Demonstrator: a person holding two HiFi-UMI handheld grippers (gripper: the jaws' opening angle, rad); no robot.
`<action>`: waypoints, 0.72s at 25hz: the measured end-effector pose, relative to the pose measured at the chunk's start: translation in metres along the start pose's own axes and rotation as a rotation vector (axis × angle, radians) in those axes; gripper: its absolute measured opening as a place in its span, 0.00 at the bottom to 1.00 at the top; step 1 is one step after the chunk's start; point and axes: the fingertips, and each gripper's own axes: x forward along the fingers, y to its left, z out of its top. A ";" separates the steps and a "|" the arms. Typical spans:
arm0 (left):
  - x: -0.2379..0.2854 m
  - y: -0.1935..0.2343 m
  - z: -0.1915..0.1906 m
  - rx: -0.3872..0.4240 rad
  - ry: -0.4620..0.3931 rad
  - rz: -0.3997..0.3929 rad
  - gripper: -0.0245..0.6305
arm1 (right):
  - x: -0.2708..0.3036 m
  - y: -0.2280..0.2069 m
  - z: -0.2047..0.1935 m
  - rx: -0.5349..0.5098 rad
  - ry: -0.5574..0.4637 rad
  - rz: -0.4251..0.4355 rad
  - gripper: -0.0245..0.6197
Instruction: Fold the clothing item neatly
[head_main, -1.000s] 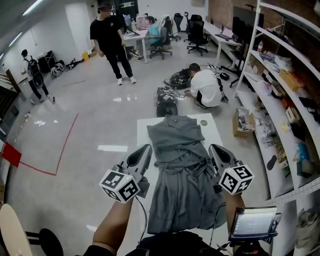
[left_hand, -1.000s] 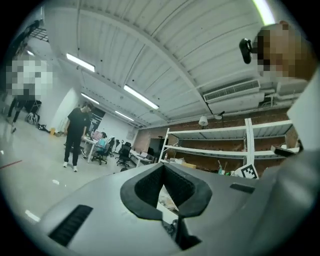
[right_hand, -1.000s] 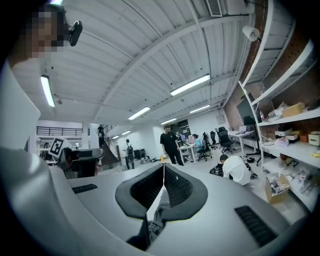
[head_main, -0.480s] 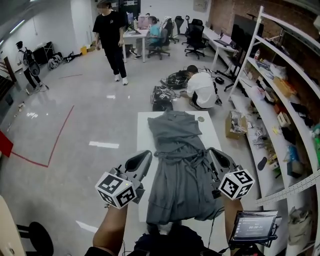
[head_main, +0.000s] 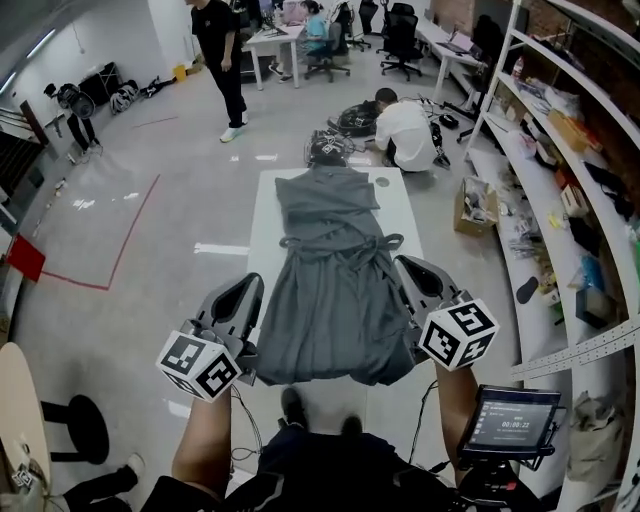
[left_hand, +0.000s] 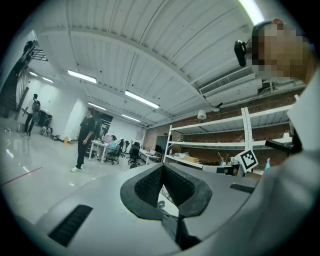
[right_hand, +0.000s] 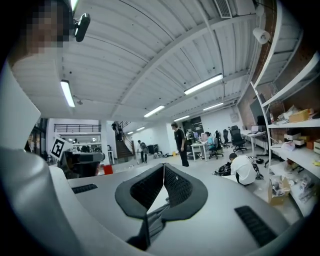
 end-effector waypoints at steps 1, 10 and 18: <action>-0.004 -0.009 -0.004 -0.002 0.008 0.015 0.04 | -0.009 -0.003 -0.004 0.006 0.004 0.005 0.05; -0.069 -0.010 -0.118 0.042 0.253 0.097 0.04 | -0.081 -0.011 -0.078 0.103 0.102 0.042 0.05; -0.129 0.049 -0.330 -0.142 0.553 0.048 0.42 | -0.130 -0.035 -0.268 0.243 0.394 0.025 0.37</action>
